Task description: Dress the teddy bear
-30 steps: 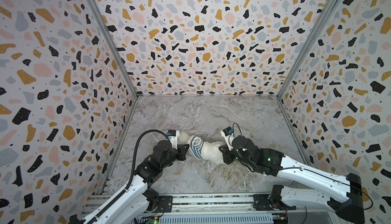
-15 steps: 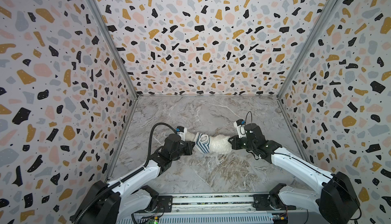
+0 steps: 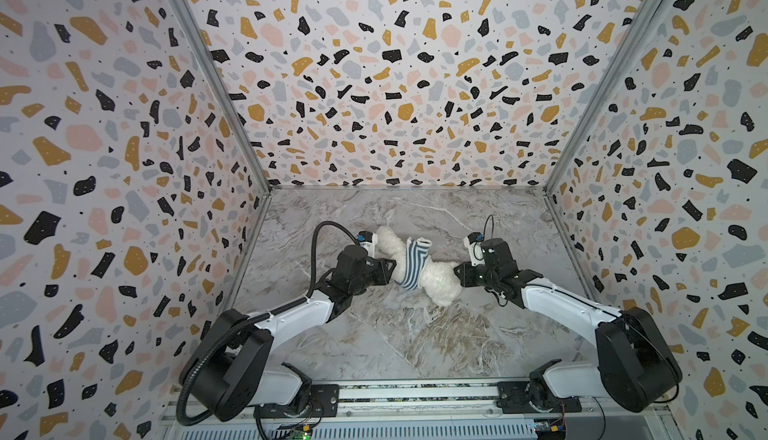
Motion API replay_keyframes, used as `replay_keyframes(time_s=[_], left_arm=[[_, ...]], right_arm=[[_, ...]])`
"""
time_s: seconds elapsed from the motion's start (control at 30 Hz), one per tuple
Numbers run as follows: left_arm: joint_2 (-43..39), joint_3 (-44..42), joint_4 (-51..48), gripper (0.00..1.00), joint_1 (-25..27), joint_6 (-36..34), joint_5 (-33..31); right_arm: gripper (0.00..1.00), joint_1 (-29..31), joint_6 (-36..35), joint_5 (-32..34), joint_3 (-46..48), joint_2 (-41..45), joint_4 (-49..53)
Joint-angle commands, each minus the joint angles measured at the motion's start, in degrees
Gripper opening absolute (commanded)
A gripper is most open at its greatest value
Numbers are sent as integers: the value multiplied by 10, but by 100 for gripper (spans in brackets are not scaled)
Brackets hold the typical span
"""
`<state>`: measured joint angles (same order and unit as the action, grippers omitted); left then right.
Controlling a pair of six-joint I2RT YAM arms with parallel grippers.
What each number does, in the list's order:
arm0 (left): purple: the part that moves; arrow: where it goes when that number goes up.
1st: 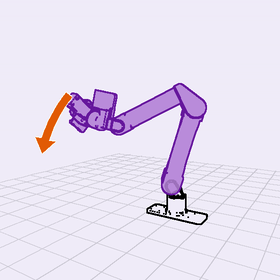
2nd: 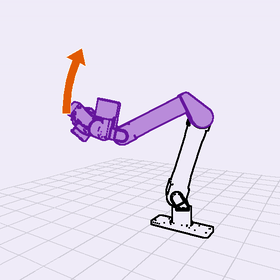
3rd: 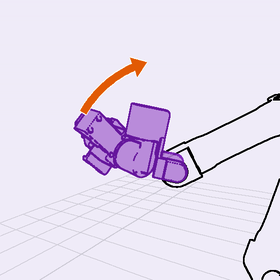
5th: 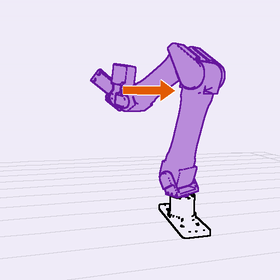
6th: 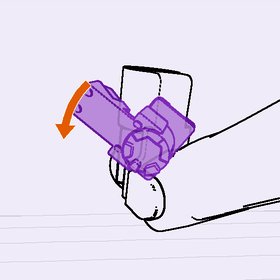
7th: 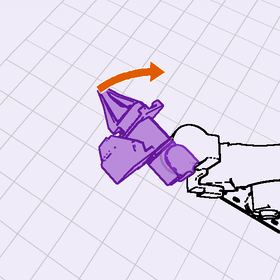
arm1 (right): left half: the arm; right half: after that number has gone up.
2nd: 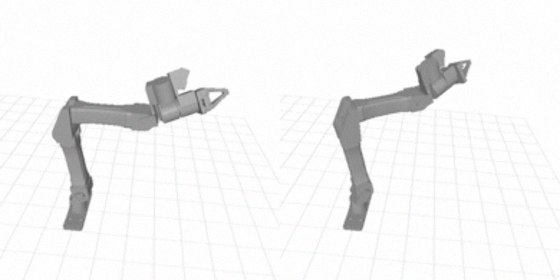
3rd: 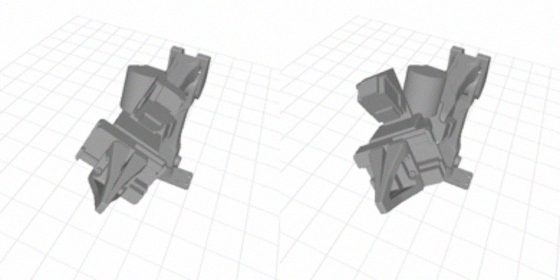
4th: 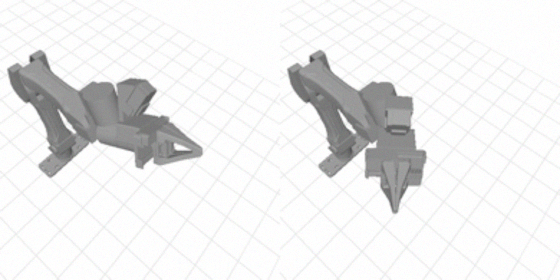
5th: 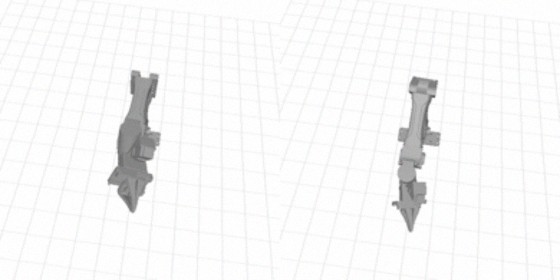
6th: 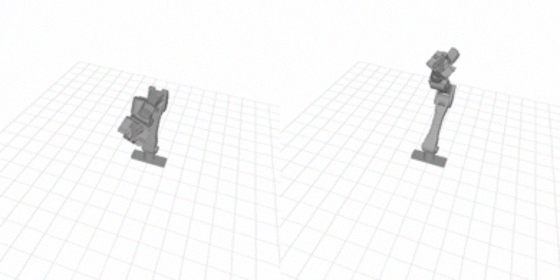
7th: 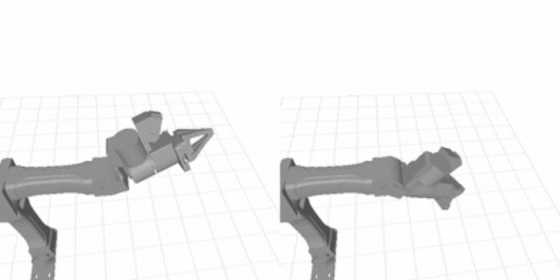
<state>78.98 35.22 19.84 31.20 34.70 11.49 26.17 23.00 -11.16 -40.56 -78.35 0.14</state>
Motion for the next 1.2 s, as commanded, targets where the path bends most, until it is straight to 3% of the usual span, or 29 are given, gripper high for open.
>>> replay_keyframes(time_s=[0.0, 0.17, 0.4, 0.6, 0.97, 1.17], left_arm=[[16, 20, 29, 37, -1, -16, 0], [45, 33, 29, 42, -1, -31, 16], [55, 63, 4, 48, -2, -48, 32], [98, 117, -29, 50, -21, -62, 47], [221, 257, -91, 63, -68, -106, 92], [282, 319, -131, 65, -71, -119, 108]], right_arm=[[36, -1, -15, 27, -28, 11, 17], [56, 1, 6, 35, -9, 45, 25], [70, 10, 27, 53, 24, 107, 41], [72, 13, 15, 51, 5, 97, 46], [72, 13, 1, 43, -53, 11, 7], [70, 11, -5, 35, -69, -37, -4]])
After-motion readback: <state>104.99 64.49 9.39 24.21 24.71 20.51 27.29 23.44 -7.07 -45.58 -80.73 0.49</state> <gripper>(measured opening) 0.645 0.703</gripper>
